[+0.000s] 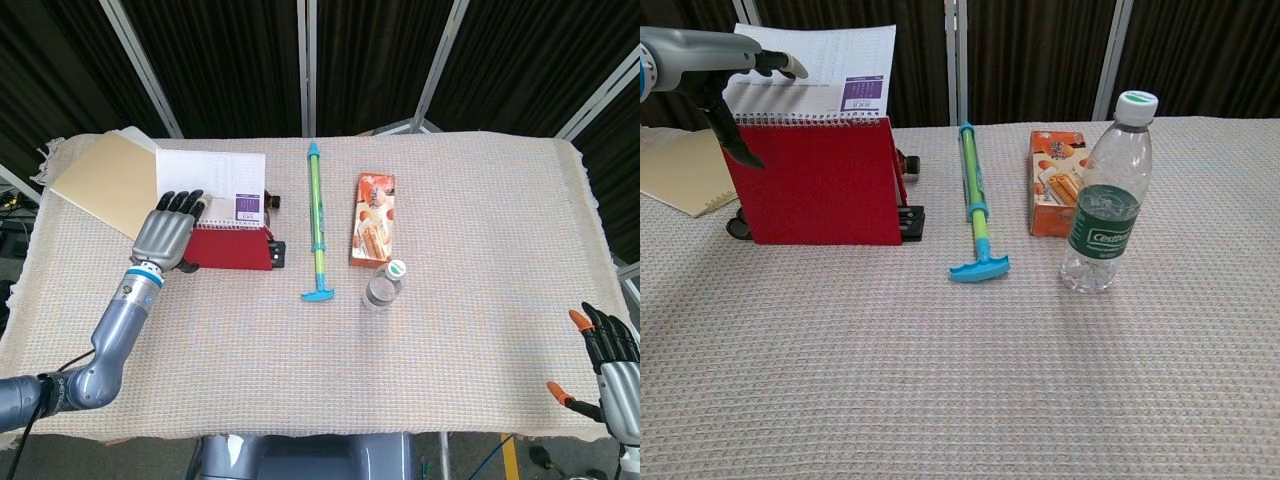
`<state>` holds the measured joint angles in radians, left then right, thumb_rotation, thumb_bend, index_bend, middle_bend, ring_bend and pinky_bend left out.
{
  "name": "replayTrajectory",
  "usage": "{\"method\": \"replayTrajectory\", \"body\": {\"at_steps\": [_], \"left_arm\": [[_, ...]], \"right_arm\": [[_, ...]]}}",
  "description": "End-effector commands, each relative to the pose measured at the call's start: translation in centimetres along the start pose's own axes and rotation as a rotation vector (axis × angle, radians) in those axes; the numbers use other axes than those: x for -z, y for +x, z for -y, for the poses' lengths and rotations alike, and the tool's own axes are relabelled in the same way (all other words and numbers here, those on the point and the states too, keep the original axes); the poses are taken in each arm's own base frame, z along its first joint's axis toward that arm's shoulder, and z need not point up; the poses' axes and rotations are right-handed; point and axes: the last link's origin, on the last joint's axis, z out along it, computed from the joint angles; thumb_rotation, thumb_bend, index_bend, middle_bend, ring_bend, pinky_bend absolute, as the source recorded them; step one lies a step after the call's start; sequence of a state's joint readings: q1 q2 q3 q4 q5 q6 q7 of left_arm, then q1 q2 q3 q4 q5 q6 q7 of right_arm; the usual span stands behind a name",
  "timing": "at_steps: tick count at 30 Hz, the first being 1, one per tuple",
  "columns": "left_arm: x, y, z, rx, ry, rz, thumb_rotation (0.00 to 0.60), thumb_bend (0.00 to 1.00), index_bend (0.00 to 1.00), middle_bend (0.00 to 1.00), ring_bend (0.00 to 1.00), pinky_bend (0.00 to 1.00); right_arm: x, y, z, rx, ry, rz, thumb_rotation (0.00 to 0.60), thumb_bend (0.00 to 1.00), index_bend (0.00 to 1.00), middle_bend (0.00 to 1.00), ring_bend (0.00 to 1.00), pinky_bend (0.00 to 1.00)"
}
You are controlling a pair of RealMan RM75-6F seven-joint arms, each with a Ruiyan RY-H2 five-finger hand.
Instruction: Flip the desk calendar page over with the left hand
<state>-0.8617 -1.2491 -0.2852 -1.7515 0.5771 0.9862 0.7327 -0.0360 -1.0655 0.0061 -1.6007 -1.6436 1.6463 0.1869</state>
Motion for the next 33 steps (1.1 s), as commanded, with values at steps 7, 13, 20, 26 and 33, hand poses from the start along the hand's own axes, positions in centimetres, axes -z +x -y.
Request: {"method": "replayTrajectory", "body": {"at_steps": [7, 13, 20, 26, 33], "left_arm": [[-1.7, -1.8, 0.6, 0.01, 0.018, 0.075, 0.6, 0.07, 0.0, 0.0, 0.0, 0.0], [-1.8, -1.9, 1.0, 0.028, 0.019, 0.086, 0.6, 0.07, 0.0, 0.0, 0.0, 0.0], [-0.2, 0.2, 1.5, 0.066, -0.001, -0.076, 0.6, 0.07, 0.0, 0.0, 0.0, 0.0], [2.5, 0.3, 2.0, 0.076, -0.037, -0.187, 0.6, 0.07, 0.0, 0.0, 0.0, 0.0], [12.0, -4.9, 5.0, 0.066, -0.025, -0.279, 0.6, 0.07, 0.0, 0.0, 0.0, 0.0]], "right_arm": [[-0.2, 0.0, -0.2, -0.002, -0.009, -0.002, 0.6, 0.07, 0.02, 0.0, 0.0, 0.0], [-0.1, 0.0, 0.0, -0.003, -0.001, -0.003, 0.6, 0.07, 0.02, 0.0, 0.0, 0.0], [0.1, 0.2, 0.1, -0.008, 0.007, -0.013, 0.6, 0.07, 0.02, 0.0, 0.0, 0.0], [0.0, 0.4, -0.1, -0.007, 0.001, -0.02, 0.6, 0.07, 0.02, 0.0, 0.0, 0.0], [-0.3, 0.5, -0.8, 0.011, -0.029, -0.028, 0.6, 0.07, 0.02, 0.0, 0.0, 0.0]]}}
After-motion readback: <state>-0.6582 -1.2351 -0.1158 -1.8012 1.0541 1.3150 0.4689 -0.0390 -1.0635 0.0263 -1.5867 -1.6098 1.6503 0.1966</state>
